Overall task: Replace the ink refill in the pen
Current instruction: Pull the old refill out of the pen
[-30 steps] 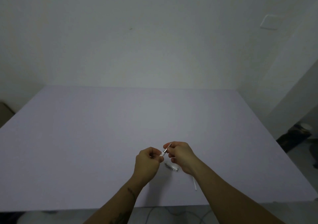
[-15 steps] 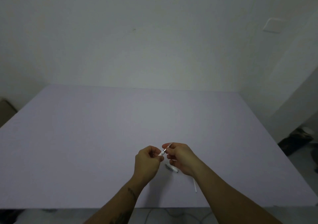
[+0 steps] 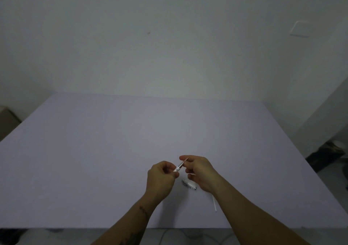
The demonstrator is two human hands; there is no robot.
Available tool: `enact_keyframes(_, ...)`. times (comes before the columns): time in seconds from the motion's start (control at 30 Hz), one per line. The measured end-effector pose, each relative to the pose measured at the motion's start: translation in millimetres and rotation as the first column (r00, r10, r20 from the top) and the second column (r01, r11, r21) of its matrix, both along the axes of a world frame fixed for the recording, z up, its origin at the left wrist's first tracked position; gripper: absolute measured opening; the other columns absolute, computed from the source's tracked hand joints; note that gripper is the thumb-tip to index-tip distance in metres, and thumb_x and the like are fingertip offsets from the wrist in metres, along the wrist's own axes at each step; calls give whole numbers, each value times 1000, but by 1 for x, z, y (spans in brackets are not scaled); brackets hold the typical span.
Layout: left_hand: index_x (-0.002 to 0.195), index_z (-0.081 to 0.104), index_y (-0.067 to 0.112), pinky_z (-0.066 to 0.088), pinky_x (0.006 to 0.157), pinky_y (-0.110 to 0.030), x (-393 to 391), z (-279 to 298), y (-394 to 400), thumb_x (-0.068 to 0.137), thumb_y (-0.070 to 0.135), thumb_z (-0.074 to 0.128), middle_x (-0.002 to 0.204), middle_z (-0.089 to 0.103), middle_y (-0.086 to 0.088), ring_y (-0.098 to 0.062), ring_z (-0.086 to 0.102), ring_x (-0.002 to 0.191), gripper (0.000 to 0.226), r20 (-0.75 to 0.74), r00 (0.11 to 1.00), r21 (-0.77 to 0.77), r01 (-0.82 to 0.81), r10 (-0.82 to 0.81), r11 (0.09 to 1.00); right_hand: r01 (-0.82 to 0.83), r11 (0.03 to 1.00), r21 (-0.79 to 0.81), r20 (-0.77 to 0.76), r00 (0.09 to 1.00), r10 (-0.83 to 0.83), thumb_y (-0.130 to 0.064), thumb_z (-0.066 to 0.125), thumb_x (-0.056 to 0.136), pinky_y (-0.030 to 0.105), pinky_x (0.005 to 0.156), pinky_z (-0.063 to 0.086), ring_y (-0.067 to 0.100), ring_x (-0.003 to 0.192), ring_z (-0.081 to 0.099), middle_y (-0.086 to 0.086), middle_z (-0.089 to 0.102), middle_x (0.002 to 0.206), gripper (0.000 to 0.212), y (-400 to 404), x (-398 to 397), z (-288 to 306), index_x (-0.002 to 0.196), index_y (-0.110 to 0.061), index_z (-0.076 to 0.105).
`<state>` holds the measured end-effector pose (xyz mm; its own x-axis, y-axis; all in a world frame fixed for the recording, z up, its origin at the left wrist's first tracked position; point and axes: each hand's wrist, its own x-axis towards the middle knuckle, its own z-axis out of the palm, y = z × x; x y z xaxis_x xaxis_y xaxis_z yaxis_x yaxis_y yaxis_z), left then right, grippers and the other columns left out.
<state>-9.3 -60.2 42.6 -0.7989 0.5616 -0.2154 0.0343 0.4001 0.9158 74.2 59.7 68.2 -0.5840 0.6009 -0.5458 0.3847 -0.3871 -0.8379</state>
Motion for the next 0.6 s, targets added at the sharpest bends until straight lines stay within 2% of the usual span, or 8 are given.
enact_keyframes(0.1, 69, 68, 27, 46, 54, -17, -1, 0, 1, 74, 9, 76, 64, 68, 6, -8, 64, 60, 20, -6, 1000, 2, 7, -7, 1000, 4, 1000, -16, 44, 999, -3, -17, 64, 91, 31, 66, 48, 22, 80, 54, 9, 63, 93, 13, -2, -1, -2, 100, -11, 72)
enact_keyframes(0.17, 69, 69, 27, 46, 54, -16, -2, 1, 2, 73, 9, 76, 63, 68, 6, -6, 63, 58, 20, -12, 1000, -1, 12, -12, 1000, 2, 1000, 11, 58, 998, -3, -21, 65, 91, 30, 63, 48, 21, 74, 51, 9, 61, 87, 16, -3, -3, -4, 96, -8, 70)
enact_keyframes(0.23, 68, 68, 27, 46, 53, -15, -3, 0, 2, 73, 9, 76, 63, 68, 7, -6, 63, 58, 21, -11, 1000, -6, 14, -14, 1000, 8, 999, 42, 61, 998, -10, -14, 63, 91, 30, 62, 49, 19, 71, 52, 8, 61, 83, 11, -2, -5, -4, 92, -7, 72)
enact_keyframes(0.3, 68, 68, 27, 46, 52, -14, -2, -2, 2, 74, 9, 76, 64, 68, 7, -7, 64, 60, 21, -9, 1000, -11, 8, -9, 1000, 1, 999, 35, 52, 999, -3, -5, 59, 91, 30, 65, 51, 20, 73, 54, 9, 63, 83, 17, 1, -5, -3, 89, -11, 75)
enact_keyframes(0.43, 69, 68, 27, 46, 53, -15, -3, -4, 2, 74, 9, 76, 66, 69, 6, -10, 64, 62, 21, -11, 1000, -18, 12, -12, 1000, 0, 1000, -18, 37, 999, 1, 1, 57, 89, 29, 63, 50, 20, 74, 53, 9, 64, 88, 28, 3, -3, -4, 107, -13, 74)
enact_keyframes(0.5, 69, 68, 27, 46, 52, -15, -3, -4, 3, 74, 9, 76, 65, 69, 5, -9, 64, 61, 21, -5, 1000, -20, 12, -12, 1000, 14, 1000, -24, 56, 998, -13, -6, 63, 88, 29, 62, 49, 20, 72, 53, 9, 64, 89, 21, 3, -3, -5, 106, -12, 73)
enact_keyframes(0.6, 68, 69, 27, 47, 52, -16, -4, -4, 4, 74, 8, 75, 65, 69, 4, -9, 64, 60, 21, 2, 1000, -20, 17, -17, 1000, 20, 1000, 15, 104, 994, -21, -20, 67, 88, 28, 57, 48, 18, 66, 52, 8, 64, 83, 13, 3, -4, -8, 93, -8, 71)
